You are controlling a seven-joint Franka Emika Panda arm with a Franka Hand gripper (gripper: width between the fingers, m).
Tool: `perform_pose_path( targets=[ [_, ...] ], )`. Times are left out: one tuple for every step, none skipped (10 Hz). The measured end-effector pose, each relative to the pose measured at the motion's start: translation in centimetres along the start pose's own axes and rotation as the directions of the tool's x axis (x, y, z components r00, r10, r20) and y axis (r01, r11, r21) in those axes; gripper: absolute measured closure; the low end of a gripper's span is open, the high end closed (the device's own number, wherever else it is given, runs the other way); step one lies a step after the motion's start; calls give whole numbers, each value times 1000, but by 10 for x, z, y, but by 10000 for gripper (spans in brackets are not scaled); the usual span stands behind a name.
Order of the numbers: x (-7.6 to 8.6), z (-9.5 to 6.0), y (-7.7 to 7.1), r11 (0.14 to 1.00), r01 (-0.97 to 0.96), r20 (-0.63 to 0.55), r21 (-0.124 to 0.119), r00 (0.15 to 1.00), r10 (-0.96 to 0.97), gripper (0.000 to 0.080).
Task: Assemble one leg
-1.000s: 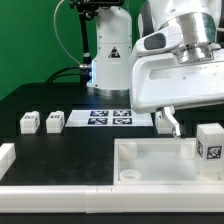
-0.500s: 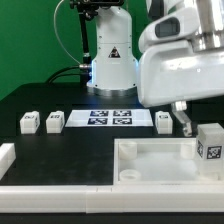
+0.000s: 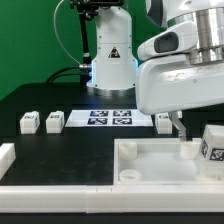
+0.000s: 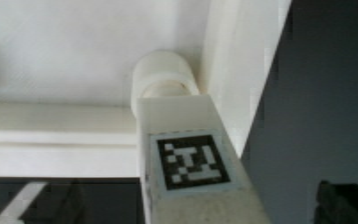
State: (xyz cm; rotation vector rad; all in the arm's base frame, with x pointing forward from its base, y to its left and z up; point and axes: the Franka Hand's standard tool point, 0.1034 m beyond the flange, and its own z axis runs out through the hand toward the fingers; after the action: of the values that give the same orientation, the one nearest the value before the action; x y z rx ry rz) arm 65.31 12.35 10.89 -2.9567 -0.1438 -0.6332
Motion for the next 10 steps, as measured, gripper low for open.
perform_pose_path(
  targets=[
    [0,0,0,1000,0,0,0,1000,0,151],
    [0,0,0,1000,0,0,0,1000,0,151],
    [0,0,0,1000,0,0,0,1000,0,151],
    [0,0,0,1000,0,0,0,1000,0,151],
    [-32,10,0,1000,-4,167,9,986,2,151],
    [-24,7,2,1000,-17,215,9,976,14,151],
    [-5,2,1,1000,-29,198,8,980,27,151],
    [-12,2,-1,999,-37,339,15,940,29,151],
    [-11,2,-1,999,-42,449,23,893,28,151],
    [-3,7,0,998,-49,493,25,869,30,151]
  ],
)
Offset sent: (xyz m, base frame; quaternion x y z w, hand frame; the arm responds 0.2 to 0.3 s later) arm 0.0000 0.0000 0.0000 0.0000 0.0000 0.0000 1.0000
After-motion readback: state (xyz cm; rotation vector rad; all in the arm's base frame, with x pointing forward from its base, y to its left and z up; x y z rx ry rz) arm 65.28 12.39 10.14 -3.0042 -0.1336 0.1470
